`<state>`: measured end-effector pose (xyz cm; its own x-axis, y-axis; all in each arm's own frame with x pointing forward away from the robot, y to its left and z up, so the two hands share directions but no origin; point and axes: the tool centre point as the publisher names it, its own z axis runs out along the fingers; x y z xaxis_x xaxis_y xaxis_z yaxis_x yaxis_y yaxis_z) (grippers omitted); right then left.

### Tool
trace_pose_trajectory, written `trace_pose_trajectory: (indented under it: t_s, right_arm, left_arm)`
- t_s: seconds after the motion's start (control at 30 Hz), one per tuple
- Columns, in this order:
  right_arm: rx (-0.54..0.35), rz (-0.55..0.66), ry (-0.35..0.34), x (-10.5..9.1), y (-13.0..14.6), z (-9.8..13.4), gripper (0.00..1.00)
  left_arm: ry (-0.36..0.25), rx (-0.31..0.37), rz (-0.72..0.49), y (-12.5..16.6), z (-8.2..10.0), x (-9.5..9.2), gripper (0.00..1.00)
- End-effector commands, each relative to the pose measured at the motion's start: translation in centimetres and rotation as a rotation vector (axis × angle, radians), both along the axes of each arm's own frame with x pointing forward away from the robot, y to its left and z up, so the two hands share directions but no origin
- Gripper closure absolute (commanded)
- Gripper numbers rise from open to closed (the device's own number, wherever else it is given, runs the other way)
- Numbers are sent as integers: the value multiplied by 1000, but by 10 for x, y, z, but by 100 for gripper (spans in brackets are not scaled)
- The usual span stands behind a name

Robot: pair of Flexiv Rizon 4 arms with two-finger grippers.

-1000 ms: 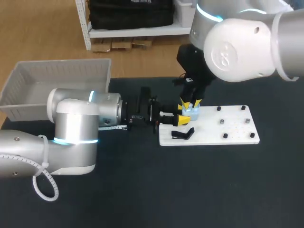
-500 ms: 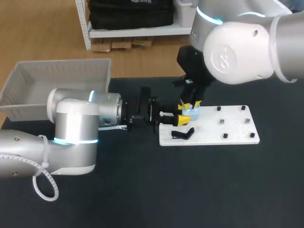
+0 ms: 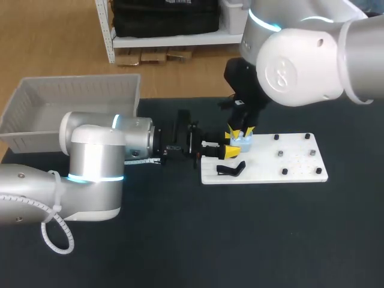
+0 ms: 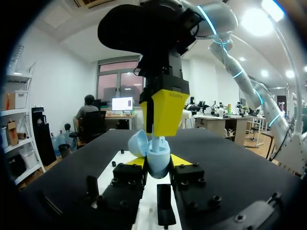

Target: Pick up each earbud case from the left stands, insert the matching earbuds, close the lid, and place the case in the box.

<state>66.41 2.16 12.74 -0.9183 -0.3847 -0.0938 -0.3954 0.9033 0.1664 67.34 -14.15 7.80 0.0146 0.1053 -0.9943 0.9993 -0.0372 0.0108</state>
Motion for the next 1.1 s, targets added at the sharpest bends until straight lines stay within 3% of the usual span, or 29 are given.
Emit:
trace_pose_trajectory:
  t_s: [0.03, 1.1]
  right_arm:
    - [0, 0, 1, 2, -1, -1, 100]
    - [-10, 24, 13, 2, 1, -4, 100]
  left_arm:
    - [0, -1, -2, 0, 0, 1, 100]
    - [0, -1, -2, 0, 0, 1, 100]
